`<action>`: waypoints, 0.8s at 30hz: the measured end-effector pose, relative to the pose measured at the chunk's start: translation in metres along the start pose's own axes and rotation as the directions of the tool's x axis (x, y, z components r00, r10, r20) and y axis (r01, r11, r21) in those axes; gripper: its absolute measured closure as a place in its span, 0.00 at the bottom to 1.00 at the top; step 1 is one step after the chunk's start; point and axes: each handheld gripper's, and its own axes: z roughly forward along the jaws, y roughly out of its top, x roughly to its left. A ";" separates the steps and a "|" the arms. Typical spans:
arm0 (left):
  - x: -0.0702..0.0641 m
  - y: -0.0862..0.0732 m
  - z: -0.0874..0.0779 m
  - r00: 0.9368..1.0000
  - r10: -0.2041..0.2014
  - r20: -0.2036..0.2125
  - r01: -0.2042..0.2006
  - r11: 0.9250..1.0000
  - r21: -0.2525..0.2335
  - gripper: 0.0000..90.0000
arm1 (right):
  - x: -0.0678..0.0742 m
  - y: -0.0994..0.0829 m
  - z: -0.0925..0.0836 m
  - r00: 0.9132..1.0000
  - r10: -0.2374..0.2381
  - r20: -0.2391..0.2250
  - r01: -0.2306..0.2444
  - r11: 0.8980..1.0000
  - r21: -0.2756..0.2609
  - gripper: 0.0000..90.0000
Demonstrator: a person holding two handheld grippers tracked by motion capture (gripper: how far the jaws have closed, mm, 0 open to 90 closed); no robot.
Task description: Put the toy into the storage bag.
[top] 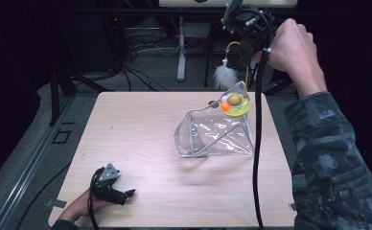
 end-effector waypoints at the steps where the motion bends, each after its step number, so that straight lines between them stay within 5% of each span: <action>1: 0.000 0.000 0.000 1.000 0.001 0.000 -0.001 1.000 -0.001 0.00 | 0.001 0.002 0.002 1.000 -0.004 -0.005 0.004 1.000 -0.001 0.97; 24: 0.000 0.000 0.000 1.000 0.001 0.001 -0.001 1.000 0.000 0.00 | 0.020 0.018 0.054 0.997 -0.025 -0.070 0.028 0.999 0.043 0.97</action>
